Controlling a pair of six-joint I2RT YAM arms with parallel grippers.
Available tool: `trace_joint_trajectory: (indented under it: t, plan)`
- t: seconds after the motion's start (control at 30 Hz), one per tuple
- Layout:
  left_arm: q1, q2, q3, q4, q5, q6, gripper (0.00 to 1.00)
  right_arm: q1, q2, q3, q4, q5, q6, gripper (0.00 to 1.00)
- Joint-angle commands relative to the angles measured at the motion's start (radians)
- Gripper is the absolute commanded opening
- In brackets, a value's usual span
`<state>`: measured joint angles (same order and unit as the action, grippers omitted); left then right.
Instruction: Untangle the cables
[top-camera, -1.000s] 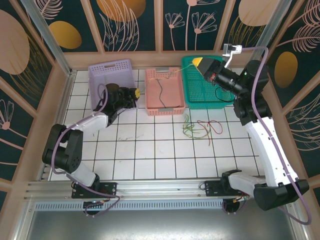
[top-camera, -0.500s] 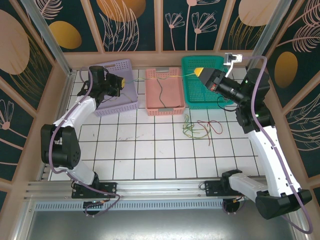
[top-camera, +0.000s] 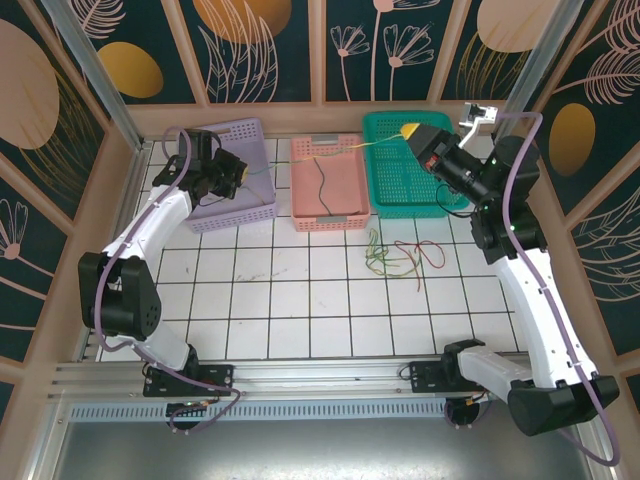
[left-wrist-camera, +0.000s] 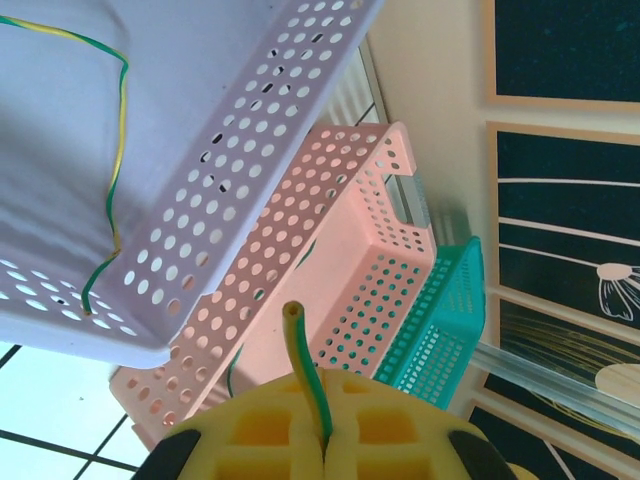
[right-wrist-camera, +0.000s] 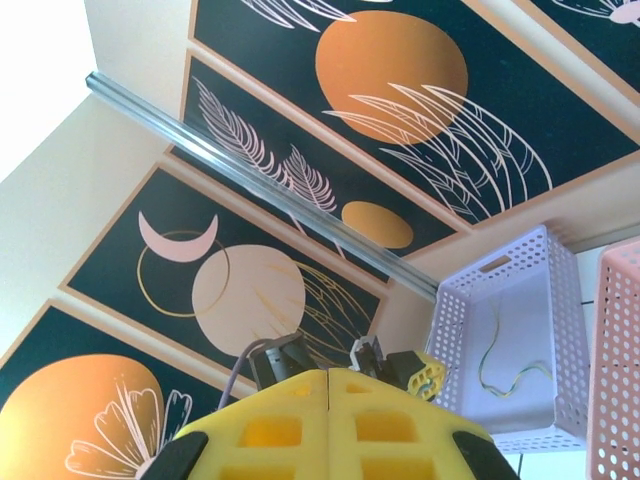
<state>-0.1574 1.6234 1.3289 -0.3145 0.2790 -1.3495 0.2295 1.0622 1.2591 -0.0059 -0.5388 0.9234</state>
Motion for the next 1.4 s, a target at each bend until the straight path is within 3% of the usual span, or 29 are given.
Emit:
trace_joint_trajectory:
  t: [0.0, 0.27, 0.43, 0.47, 0.53, 0.63, 0.83, 0.97, 1.07, 1.17, 1.23, 1.37]
  plan:
    - [0.036, 0.000, -0.038, -0.060, -0.110, 0.041, 0.00, -0.027, -0.019, 0.015, 0.218, 0.061, 0.026, 0.00]
    - [0.020, 0.016, 0.035, -0.065, 0.030, 0.106, 0.00, -0.017, 0.037, 0.026, 0.274, 0.083, 0.001, 0.00]
    - [0.013, -0.008, 0.014, -0.006, 0.110, 0.171, 0.00, 0.002, 0.125, 0.162, 0.170, 0.112, -0.078, 0.00]
    - [0.013, -0.015, 0.001, 0.016, 0.130, 0.171, 0.06, 0.008, 0.140, 0.189, 0.143, 0.114, -0.098, 0.00]
    - [0.012, -0.025, -0.018, 0.049, 0.175, 0.167, 0.28, 0.020, 0.176, 0.250, 0.082, 0.109, -0.148, 0.00]
    - [0.013, -0.052, -0.011, 0.037, 0.185, 0.180, 0.49, 0.028, 0.217, 0.317, 0.019, 0.100, -0.187, 0.00]
    - [0.012, -0.133, 0.080, 0.013, 0.089, 0.296, 0.62, 0.037, 0.281, 0.481, -0.158, 0.121, -0.295, 0.00]
    - [-0.019, -0.148, 0.142, 0.175, 0.175, 0.368, 0.62, 0.038, 0.298, 0.544, -0.234, 0.138, -0.330, 0.00]
    - [-0.075, -0.112, 0.223, 0.192, 0.220, 0.285, 0.68, 0.045, 0.306, 0.539, -0.235, 0.114, -0.316, 0.00]
    - [-0.153, -0.111, 0.188, 0.284, 0.225, 0.010, 0.73, 0.074, 0.308, 0.493, -0.203, 0.088, -0.299, 0.00]
    - [-0.222, -0.151, 0.095, 0.393, 0.169, -0.204, 0.78, 0.104, 0.303, 0.440, -0.151, 0.065, -0.278, 0.00]
    - [-0.290, -0.206, -0.027, 0.394, 0.097, -0.491, 0.83, 0.179, 0.307, 0.365, -0.059, 0.022, -0.250, 0.00]
